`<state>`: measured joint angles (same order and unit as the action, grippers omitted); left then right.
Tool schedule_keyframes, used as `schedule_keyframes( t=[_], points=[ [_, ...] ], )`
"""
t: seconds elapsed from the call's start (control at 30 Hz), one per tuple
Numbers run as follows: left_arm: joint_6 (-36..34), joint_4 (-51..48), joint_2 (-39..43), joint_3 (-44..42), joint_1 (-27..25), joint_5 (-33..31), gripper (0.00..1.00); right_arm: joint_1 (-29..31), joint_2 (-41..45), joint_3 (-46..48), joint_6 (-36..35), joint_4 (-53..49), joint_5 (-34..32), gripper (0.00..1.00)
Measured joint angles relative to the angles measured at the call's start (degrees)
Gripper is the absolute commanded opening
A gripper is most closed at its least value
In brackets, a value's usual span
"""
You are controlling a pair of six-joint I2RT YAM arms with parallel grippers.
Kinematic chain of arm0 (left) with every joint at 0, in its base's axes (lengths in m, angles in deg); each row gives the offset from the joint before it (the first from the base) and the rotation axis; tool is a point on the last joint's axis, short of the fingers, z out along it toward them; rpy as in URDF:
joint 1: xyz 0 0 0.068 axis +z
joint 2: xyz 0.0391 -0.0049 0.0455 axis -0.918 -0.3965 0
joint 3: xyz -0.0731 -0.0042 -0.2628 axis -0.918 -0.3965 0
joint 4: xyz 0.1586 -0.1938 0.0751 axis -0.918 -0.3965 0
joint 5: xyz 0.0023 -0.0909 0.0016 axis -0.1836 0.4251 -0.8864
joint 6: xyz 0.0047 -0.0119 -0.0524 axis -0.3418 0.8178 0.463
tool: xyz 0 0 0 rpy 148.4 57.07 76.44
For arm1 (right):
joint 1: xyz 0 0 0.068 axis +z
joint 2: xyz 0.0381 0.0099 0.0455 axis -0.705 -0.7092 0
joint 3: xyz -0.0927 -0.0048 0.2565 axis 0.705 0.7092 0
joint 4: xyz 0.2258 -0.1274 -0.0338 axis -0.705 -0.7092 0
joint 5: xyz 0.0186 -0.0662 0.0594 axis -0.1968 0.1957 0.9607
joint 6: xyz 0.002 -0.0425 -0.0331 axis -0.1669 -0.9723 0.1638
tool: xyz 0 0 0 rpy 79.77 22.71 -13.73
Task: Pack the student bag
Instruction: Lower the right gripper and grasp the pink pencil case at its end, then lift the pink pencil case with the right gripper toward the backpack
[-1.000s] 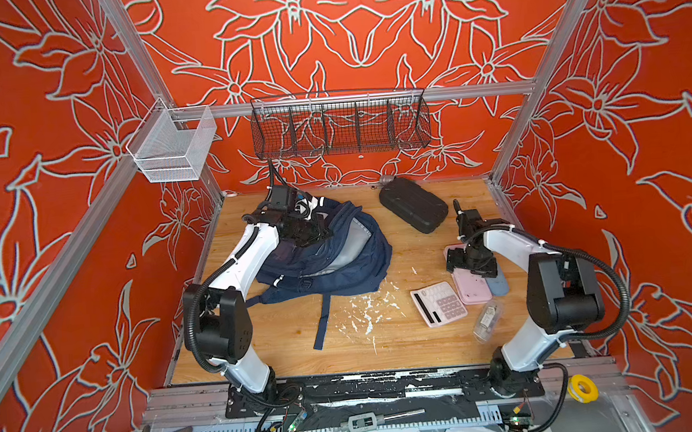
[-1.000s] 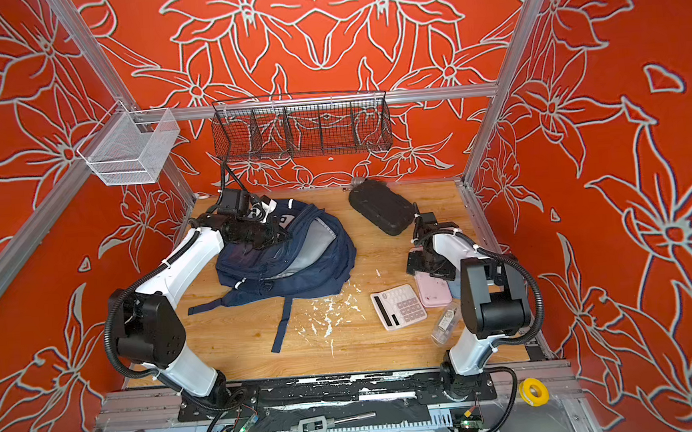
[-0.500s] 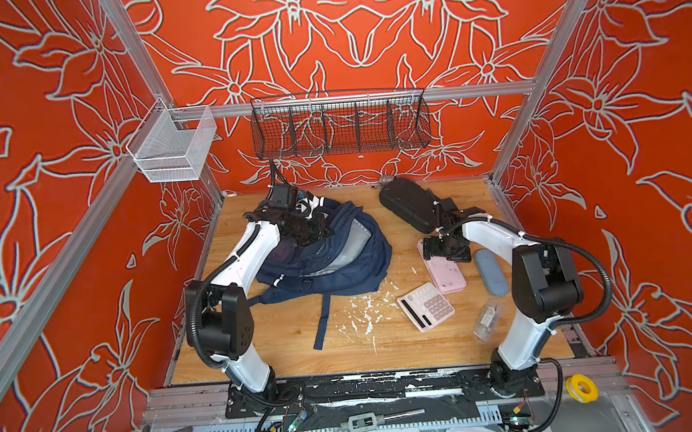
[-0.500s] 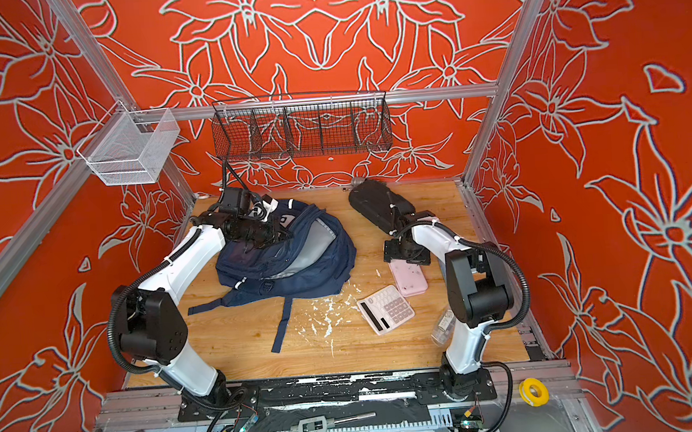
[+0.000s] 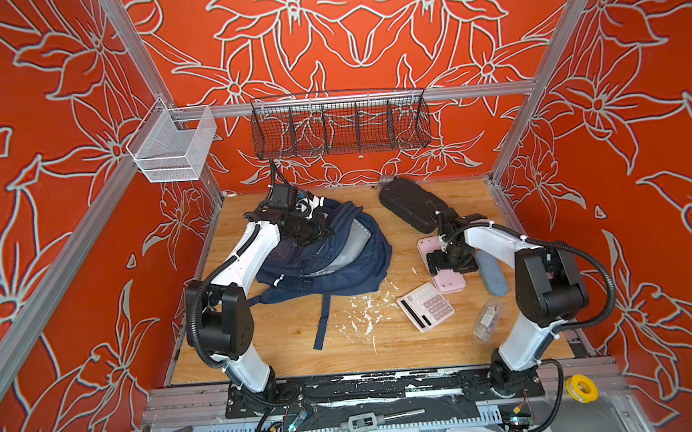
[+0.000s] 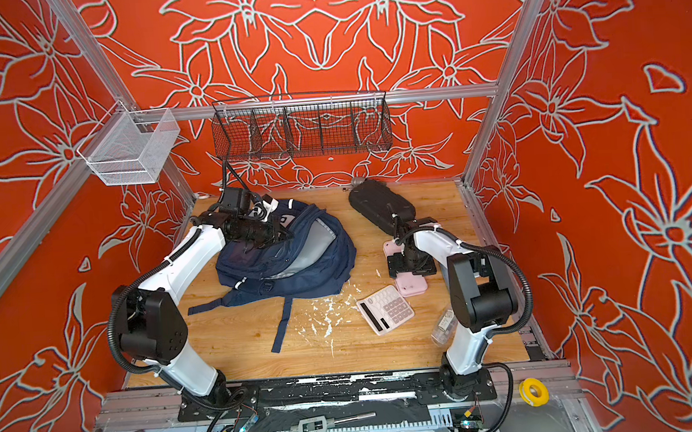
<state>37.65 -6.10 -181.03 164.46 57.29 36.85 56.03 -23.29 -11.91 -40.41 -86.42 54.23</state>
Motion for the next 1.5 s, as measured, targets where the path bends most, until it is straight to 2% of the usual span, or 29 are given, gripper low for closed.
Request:
schedule_keyframes(
  t=[0.47,0.57,0.73,0.93,1.07,1.17,1.27,1.3,1.37,1.5],
  points=[
    [-0.4,-0.1,0.1,0.1,-0.6,0.0,0.0,0.0,-0.4,1.8,0.0,2.5,-0.1,0.97],
    [-0.6,-0.1,0.4,0.1,-0.6,-0.2,0.0,0.0,-0.1,2.1,-0.2,3.0,-0.4,0.91],
    [-0.9,-0.3,0.9,0.7,-0.6,-0.3,0.0,0.0,0.7,2.7,-0.4,3.7,-0.7,0.72],
    [-2.2,-0.2,2.2,1.1,-0.6,-0.3,0.0,1.4,3.0,1.4,-1.1,1.9,-0.7,0.65],
    [-3.5,-0.8,2.4,2.1,-0.6,-0.3,0.0,3.8,6.6,-5.6,-2.8,-0.5,2.3,0.63],
    [-4.1,-0.9,2.4,2.4,-0.6,-0.3,0.0,6.1,7.2,-12.5,-4.0,-1.3,5.2,0.64],
    [-4.4,-1.1,2.4,2.4,-0.6,-0.4,0.0,7.8,6.6,-16.4,-3.9,-2.4,6.4,0.81],
    [-4.5,-1.2,2.4,2.4,-0.6,-0.4,0.0,8.1,6.4,-16.6,-3.5,-2.8,5.9,0.84],
    [-4.7,-1.3,2.4,2.4,-0.6,-0.4,0.0,8.0,5.6,-16.0,-2.5,-3.7,4.7,0.97],
    [-4.9,-1.2,2.4,2.3,-0.6,-0.5,0.0,5.8,5.0,-10.7,-0.7,-3.2,3.0,0.97]
  ],
)
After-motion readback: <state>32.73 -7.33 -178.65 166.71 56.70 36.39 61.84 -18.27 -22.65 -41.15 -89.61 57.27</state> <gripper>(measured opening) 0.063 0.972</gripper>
